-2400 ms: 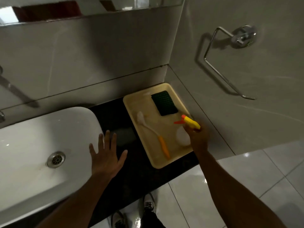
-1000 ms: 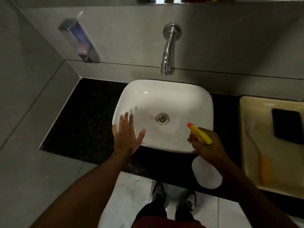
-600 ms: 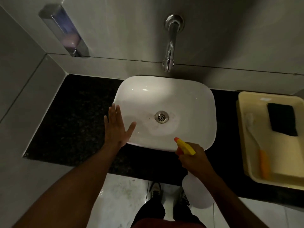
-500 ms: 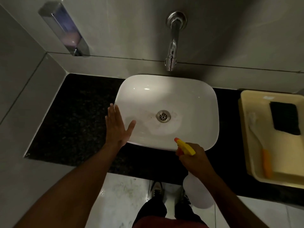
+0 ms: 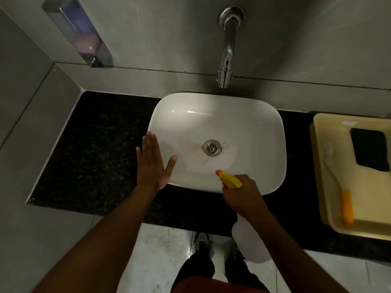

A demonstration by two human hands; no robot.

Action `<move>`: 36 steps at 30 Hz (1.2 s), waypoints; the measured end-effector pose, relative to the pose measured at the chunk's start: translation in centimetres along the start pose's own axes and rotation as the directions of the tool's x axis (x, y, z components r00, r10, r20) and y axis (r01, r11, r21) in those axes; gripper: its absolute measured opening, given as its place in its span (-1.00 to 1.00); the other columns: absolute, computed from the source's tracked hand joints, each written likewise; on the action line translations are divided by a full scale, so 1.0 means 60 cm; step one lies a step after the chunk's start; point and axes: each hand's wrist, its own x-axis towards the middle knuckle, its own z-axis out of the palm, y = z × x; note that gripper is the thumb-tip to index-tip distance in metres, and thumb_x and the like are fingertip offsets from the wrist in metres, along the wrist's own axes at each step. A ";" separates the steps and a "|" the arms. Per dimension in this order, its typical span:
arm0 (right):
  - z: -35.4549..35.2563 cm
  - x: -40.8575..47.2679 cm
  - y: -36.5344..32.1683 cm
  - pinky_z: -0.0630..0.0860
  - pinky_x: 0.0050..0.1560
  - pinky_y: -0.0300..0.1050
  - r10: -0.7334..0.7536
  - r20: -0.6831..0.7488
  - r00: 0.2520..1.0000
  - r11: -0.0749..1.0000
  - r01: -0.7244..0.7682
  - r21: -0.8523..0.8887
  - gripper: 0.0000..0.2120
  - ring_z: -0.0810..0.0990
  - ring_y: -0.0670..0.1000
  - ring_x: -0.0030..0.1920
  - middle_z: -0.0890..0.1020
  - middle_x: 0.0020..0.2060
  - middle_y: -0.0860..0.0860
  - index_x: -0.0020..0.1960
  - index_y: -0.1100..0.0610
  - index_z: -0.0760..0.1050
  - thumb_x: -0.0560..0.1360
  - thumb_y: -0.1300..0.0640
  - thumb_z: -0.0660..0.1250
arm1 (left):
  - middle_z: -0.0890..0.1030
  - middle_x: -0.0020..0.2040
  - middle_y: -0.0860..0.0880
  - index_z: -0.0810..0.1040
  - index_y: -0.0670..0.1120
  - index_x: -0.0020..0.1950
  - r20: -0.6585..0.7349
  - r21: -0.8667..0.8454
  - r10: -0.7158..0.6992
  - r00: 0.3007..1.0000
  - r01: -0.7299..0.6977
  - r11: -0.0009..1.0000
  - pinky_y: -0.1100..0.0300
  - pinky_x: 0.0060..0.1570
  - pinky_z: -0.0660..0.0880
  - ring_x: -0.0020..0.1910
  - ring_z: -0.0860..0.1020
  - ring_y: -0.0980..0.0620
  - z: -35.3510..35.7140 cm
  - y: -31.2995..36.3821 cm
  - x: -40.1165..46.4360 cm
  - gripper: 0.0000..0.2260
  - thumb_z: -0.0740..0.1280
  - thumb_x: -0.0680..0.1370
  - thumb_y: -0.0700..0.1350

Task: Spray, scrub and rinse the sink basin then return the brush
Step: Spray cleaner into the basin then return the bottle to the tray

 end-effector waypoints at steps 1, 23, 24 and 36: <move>0.000 0.005 -0.007 0.50 -0.29 -0.13 0.002 -0.003 1.000 1.000 -0.002 0.001 -0.85 0.65 0.19 -0.26 0.68 -0.29 0.21 -0.11 0.32 0.64 0.47 0.30 0.31 | -0.21 0.63 -0.14 -0.28 -0.16 0.60 0.003 0.000 0.000 1.000 0.000 1.000 -0.12 0.57 -0.17 0.61 -0.21 -0.08 0.000 0.000 0.000 -0.14 -0.21 0.53 0.43; -0.060 0.089 -0.023 0.64 -0.05 0.07 0.195 -0.079 0.978 0.971 -0.204 -0.127 -0.81 0.66 0.25 -0.14 0.65 -0.14 0.21 -0.08 0.22 0.45 0.37 0.12 0.29 | -0.19 0.63 -0.10 -0.27 -0.12 0.60 -0.001 0.038 0.011 1.000 -0.011 0.999 -0.14 0.57 -0.16 0.61 -0.19 -0.06 0.011 -0.007 0.003 -0.14 -0.17 0.53 0.44; -0.068 0.090 -0.017 0.65 -0.05 0.08 0.194 -0.101 0.976 0.969 -0.207 -0.138 -0.81 0.67 0.25 -0.16 0.66 -0.15 0.21 -0.09 0.22 0.45 0.37 0.13 0.29 | -0.19 0.63 -0.11 -0.26 -0.12 0.61 -0.002 0.038 0.012 1.000 -0.012 0.999 -0.14 0.57 -0.15 0.61 -0.19 -0.06 0.010 -0.007 0.003 -0.14 -0.17 0.53 0.44; -0.077 0.097 0.007 0.49 -0.18 -0.06 0.151 -0.136 0.979 0.949 -0.182 -0.257 -0.85 0.54 0.15 -0.23 0.43 -0.33 0.00 -0.14 0.20 0.39 0.40 0.16 0.34 | -0.17 0.64 -0.10 -0.22 -0.14 0.61 0.010 0.035 0.014 1.000 -0.014 0.999 -0.12 0.57 -0.19 0.61 -0.20 -0.03 0.008 -0.004 0.002 -0.14 -0.14 0.53 0.43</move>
